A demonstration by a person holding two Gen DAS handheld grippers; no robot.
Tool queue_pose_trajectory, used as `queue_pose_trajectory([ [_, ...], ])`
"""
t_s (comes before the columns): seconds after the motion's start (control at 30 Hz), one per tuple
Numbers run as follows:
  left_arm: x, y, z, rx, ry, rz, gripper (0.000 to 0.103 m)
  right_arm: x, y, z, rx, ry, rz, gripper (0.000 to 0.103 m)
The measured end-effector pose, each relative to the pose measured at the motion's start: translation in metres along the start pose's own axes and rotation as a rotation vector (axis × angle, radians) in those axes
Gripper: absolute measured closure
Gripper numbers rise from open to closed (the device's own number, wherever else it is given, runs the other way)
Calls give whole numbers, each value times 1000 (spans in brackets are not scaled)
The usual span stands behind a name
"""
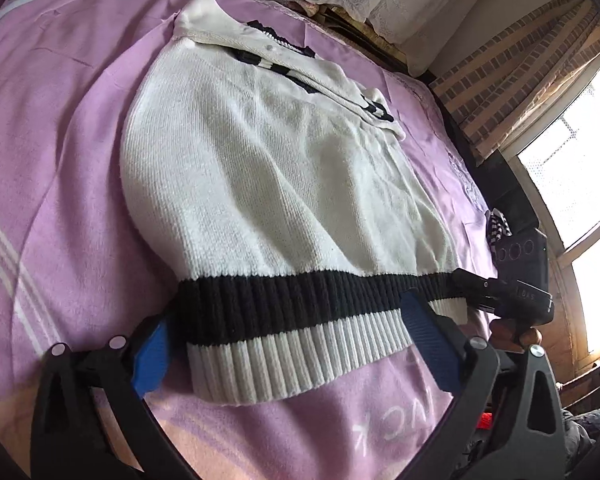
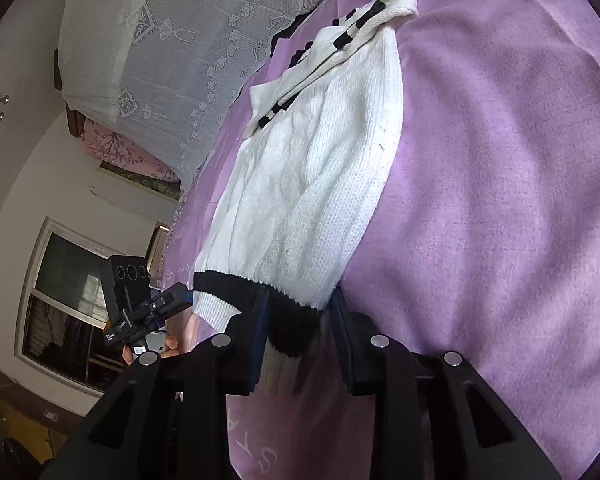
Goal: Fold small clothes
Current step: 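Grasp the black-banded hem with the right tool, then lift the hem with the right tool and fold it toward the collar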
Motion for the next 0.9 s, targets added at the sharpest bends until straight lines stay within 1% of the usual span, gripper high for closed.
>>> queue_pose_trajectory([
  [0.03, -4, -1, -1, -14, -2, -31, 5, -3, 2, -2, -8, 0, -6, 73],
  [0.07, -4, -3, -1, -27, -6, -46, 5, -3, 4, -2, -7, 2, -4, 73],
  [0.1, -3, -3, 1, -35, -12, -54, 8, -3, 5, 0, 7, 1, 0, 73],
  [0.13, 1, -1, 3, -33, -22, -61, 19, -1, 6, 3, 21, 7, -2, 73],
  [0.17, 6, 3, 4, -23, -33, -66, 26, 1, 7, 7, 28, 12, -9, 73],
  [0.2, 10, 8, 5, -5, -40, -55, 34, 3, 9, 12, 35, 17, -21, 72],
  [0.23, 14, 12, 5, 17, -46, -29, 39, 4, 10, 15, 45, 27, -31, 72],
  [0.3, 18, 19, 3, 66, -52, 6, 42, 4, 12, 17, 59, 26, -25, 72],
  [0.37, 18, 24, -1, 106, -55, 32, 42, -2, 13, 15, 37, 24, -35, 72],
  [0.4, 18, 26, -2, 125, -53, 49, 41, -4, 13, 13, 21, 21, -41, 72],
  [0.43, 17, 27, -4, 137, -52, 75, 36, -6, 14, 11, 14, 17, -42, 73],
  [0.47, 17, 27, -6, 147, -50, 100, 35, -7, 15, 9, 13, 8, -38, 76],
  [0.53, 16, 25, -5, 151, -45, 94, 36, -8, 18, 8, 22, -24, -25, 84],
  [0.57, 17, 23, -3, 137, -44, 72, 39, -6, 21, 8, 39, -42, -15, 86],
  [0.6, 18, 22, -1, 128, -47, 44, 53, -3, 24, 8, 59, -62, -4, 87],
  [0.63, 19, 20, 2, 121, -46, 42, 68, 2, 27, 7, 73, -83, -2, 89],
  [0.67, 20, 17, 5, 124, -44, 73, 74, 8, 31, 5, 82, -99, -10, 91],
  [0.7, 22, 16, 6, 133, -47, 97, 75, 13, 32, 2, 86, -106, -17, 91],
  [0.77, 22, 18, 9, 140, -36, 119, 73, 17, 30, -1, 87, -99, -16, 91],
  [0.83, 17, 24, 10, 188, -18, 163, 64, 11, 25, 0, 88, -71, 14, 91],
  [0.87, 16, 25, 8, 210, -22, 194, 61, 6, 21, 3, 80, -50, 23, 91],
  [0.9, 17, 24, 6, 224, -25, 224, 53, -1, 17, 6, 69, -28, 25, 91],
])
Point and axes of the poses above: each gripper's, at about its wrist camera, not at the fingertips, and x roughly against the way its jaws point, y to its left, z to its underside, the point moved 9 cm from there along -x, roughly the way its jaws point, and after that the axes turned 6 degrees about z, right-handed, at the moved point
